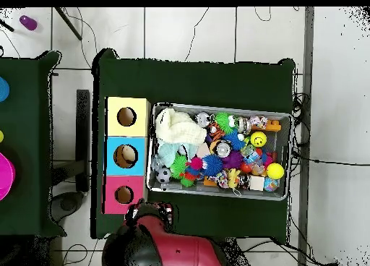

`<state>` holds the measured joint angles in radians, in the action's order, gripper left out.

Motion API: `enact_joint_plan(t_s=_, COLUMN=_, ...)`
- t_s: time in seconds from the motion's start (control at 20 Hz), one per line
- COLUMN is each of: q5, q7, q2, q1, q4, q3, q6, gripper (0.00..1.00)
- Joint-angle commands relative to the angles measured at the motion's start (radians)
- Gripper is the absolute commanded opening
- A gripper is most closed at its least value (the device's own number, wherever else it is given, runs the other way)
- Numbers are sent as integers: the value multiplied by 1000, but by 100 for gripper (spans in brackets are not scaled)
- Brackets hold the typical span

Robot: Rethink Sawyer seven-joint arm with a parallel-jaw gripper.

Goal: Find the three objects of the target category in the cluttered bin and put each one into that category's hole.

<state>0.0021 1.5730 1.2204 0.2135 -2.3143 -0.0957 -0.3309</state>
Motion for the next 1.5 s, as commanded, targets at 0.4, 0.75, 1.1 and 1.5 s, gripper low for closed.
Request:
enact_joint_plan(t_s=0.4, q5=-113, q7=170, q2=-213, q1=3, q4=-77, q3=-7, q6=353, gripper=100)
enact_joint_plan(t_s=0.75, q5=-60, q7=154, q2=-312, q1=61, q4=-32, q3=-34, q6=244, gripper=100)
enact_joint_plan(t_s=1.1, q5=-77, q7=109, q2=-355, q1=74, q4=39, q3=-18, q6=188, gripper=100)
enact_joint_plan(t_s=1.5, q5=-79, q7=77, q2=-368, q1=59, q4=115, q3=7, q6=98, gripper=100)
